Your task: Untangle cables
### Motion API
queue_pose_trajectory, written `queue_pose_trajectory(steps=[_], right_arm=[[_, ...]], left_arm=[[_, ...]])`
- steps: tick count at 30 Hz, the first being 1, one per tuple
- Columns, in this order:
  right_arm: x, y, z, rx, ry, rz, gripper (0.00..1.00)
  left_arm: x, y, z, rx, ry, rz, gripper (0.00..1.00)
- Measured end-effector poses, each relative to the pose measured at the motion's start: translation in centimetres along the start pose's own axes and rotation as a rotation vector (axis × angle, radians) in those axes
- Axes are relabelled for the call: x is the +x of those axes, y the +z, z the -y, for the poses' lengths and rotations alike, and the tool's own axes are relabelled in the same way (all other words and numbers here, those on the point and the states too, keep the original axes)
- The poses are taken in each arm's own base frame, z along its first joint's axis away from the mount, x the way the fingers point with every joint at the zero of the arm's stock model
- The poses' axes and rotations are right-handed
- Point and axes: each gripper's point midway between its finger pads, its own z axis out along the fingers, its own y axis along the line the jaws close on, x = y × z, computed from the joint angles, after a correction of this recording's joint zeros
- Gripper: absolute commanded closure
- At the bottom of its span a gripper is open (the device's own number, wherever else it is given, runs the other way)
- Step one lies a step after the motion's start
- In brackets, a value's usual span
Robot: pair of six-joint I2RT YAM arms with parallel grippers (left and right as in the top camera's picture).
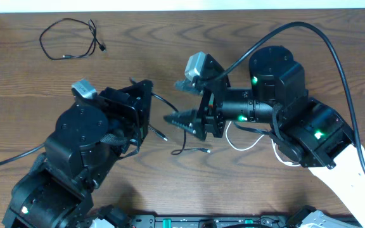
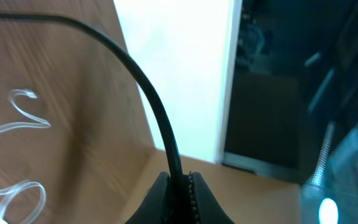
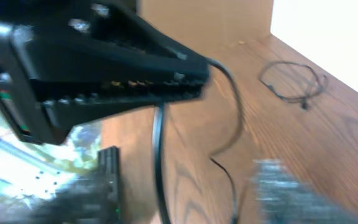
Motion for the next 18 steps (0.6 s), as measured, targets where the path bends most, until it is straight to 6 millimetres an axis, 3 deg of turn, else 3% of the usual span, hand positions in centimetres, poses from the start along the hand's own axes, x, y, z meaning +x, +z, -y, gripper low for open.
queue_pose_trajectory(steps=[9,12,14,18], right_arm=[[3.3,-0.8,4.4,0.267,0.092,-0.120,0.01],[4.1,-1.6,5.8,0.337,0.157,-0.142,0.01],[4.9,-2.9,7.8,0.419,0.228,-0.153,0.01],[6.3,-4.0,9.0,0.475,0.294,-0.193,0.01]], left_arm=[[-2.2,-0.1,-0.2,-0.019,0.277,0.125,0.93],[-3.1,-0.3,-0.1,-0.026,0.345,0.176,0.92],[-3.7,-0.4,0.0,-0.036,0.408,0.213,0.92],[-4.2,0.9,-0.3,-0.081,0.508,0.242,0.93]])
